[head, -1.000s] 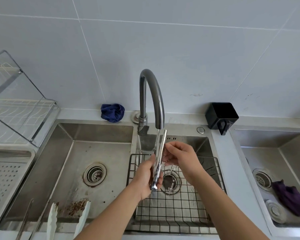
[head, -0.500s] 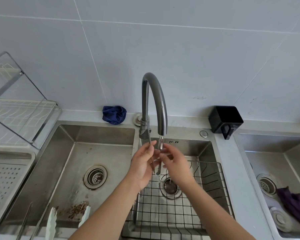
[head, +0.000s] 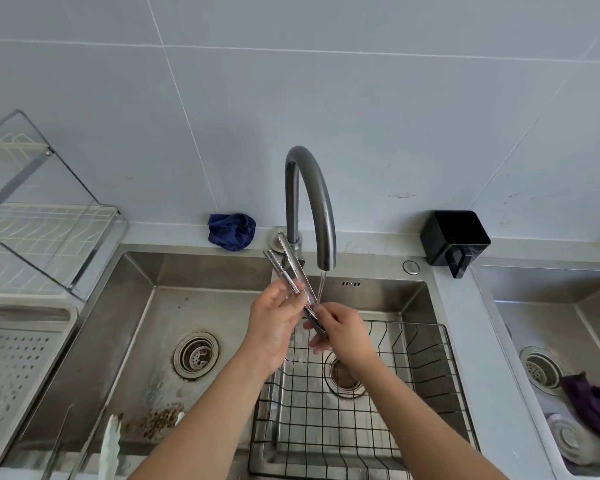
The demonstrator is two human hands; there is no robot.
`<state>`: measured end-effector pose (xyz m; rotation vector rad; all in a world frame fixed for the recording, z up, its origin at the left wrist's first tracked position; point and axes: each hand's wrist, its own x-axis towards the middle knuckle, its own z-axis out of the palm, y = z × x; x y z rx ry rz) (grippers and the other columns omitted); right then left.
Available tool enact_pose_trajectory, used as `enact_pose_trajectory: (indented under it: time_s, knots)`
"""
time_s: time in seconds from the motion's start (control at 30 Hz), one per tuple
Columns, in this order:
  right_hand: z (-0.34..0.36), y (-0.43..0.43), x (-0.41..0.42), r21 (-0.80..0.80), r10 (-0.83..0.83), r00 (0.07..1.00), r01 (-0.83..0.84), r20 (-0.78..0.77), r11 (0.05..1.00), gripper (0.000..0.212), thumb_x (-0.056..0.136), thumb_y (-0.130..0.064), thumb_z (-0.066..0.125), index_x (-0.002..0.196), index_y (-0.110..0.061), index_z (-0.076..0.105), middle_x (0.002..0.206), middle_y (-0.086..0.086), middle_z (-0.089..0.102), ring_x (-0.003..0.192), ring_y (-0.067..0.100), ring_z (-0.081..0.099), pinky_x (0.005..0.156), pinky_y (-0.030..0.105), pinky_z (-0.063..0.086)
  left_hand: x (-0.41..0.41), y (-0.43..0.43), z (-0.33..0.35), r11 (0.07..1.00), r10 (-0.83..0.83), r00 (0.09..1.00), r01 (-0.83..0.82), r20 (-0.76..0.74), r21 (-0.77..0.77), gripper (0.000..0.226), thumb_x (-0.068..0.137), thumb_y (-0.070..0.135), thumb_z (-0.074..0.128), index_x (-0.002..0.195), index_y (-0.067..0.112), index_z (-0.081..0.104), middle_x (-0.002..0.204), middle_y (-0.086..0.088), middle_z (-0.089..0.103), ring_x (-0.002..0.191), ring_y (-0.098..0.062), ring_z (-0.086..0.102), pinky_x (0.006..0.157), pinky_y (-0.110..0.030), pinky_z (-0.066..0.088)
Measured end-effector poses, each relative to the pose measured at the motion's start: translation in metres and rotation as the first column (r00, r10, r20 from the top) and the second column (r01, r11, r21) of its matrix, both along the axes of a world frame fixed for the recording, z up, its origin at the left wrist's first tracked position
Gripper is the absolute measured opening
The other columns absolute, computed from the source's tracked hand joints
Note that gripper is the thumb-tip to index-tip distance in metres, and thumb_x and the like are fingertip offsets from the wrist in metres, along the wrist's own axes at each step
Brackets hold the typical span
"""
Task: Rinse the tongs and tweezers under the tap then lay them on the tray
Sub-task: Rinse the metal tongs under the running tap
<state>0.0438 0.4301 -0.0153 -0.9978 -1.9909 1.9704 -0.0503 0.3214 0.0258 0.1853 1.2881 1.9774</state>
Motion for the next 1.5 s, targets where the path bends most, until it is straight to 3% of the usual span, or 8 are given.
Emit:
enact_pose_trajectory:
  time_s: [0.2,0.47,0.63,0.87,1.0,1.17,1.3,1.5]
  knots:
    - [-0.005,0.008,0.002,-0.573,-0.119,0.976,-0.007,-0.182,0.820,0.037,0.101,0.007,0.045,0.105,-0.007,0.079,0.113,0.023,0.074,0.099,0.039,0.074,0.082,0.040,0.062,-0.005,0.000,0.006,0.995,0.034,0.990,-0.047,-0.134,-0.092,0.028,0.087,-0.016,0.063,0.088,0.011,0.070,0.120,-0.002,0.074,0.116,-0.021,0.067,0.103,-0.041,0.049]
    - [-0.002,0.016,-0.003,-0.601,-0.137,0.958,-0.045,-0.253,0.798,0.033,0.093,0.017,0.054,0.125,0.012,0.061,0.117,0.029,0.069,0.101,0.035,0.073,0.083,0.033,0.063,-0.010,-0.006,0.001,0.992,0.127,0.990,-0.128,-0.056,-0.008,0.029,0.085,-0.019,0.062,0.083,0.010,0.065,0.132,-0.010,0.068,0.120,-0.027,0.066,0.102,-0.045,0.050]
    - [0.006,0.015,-0.009,-0.354,0.048,0.956,-0.153,-0.288,0.923,0.029,0.091,0.009,0.067,0.115,-0.005,0.073,0.090,0.014,0.073,0.080,0.025,0.069,0.073,0.030,0.059,-0.020,-0.016,-0.008,0.971,0.219,0.962,-0.230,0.162,0.056,0.023,0.074,-0.005,0.070,0.087,0.012,0.062,0.103,-0.008,0.070,0.097,-0.026,0.069,0.095,-0.041,0.053]
    - [0.039,0.009,-0.020,0.242,0.313,0.936,-0.345,0.160,0.907,0.043,0.094,-0.048,0.065,0.123,-0.017,0.056,0.065,-0.005,0.064,0.043,0.005,0.055,0.041,0.024,0.046,-0.013,-0.012,-0.018,0.977,0.201,0.905,-0.215,0.375,-0.005,0.036,0.084,0.009,0.068,0.117,0.012,0.055,0.103,-0.014,0.067,0.084,-0.021,0.069,0.083,-0.035,0.050]
    - [0.047,0.006,-0.007,0.307,0.312,0.864,-0.444,0.395,0.842,0.036,0.086,-0.035,0.062,0.114,-0.019,0.048,0.083,0.001,0.069,0.049,0.012,0.060,0.044,0.032,0.052,0.009,0.007,-0.022,0.991,0.129,0.907,-0.101,0.401,-0.089,0.038,0.092,-0.004,0.058,0.128,0.005,0.056,0.114,-0.023,0.072,0.084,-0.024,0.072,0.072,-0.034,0.049]
    - [0.040,-0.007,0.033,0.227,0.218,0.924,-0.296,0.314,0.928,0.051,0.082,-0.053,0.058,0.125,-0.027,0.051,0.083,-0.015,0.063,0.064,-0.002,0.056,0.058,0.021,0.042,0.027,0.020,-0.025,0.999,0.033,0.862,-0.016,0.507,-0.036,0.040,0.085,0.006,0.072,0.122,0.014,0.062,0.091,-0.012,0.075,0.080,-0.027,0.073,0.073,-0.041,0.058]
    - [0.026,-0.021,0.062,0.261,0.242,0.913,-0.334,0.327,0.906,0.022,0.090,-0.029,0.054,0.110,-0.025,0.044,0.064,-0.006,0.055,0.050,0.006,0.046,0.055,0.032,0.042,0.020,0.030,-0.025,1.000,0.030,0.832,-0.029,0.554,-0.011,0.035,0.077,0.019,0.075,0.110,0.012,0.068,0.076,-0.008,0.068,0.063,-0.022,0.067,0.063,-0.037,0.060]
    - [0.015,-0.029,0.064,0.590,0.166,0.884,-0.421,0.436,0.689,0.019,0.093,-0.016,0.049,0.109,-0.017,0.039,0.069,-0.003,0.055,0.060,0.020,0.048,0.051,0.033,0.034,0.025,0.052,-0.028,0.933,0.273,0.865,-0.133,0.421,-0.334,0.019,0.089,0.017,0.074,0.099,0.008,0.061,0.062,-0.005,0.058,0.040,-0.016,0.051,0.041,-0.027,0.048]
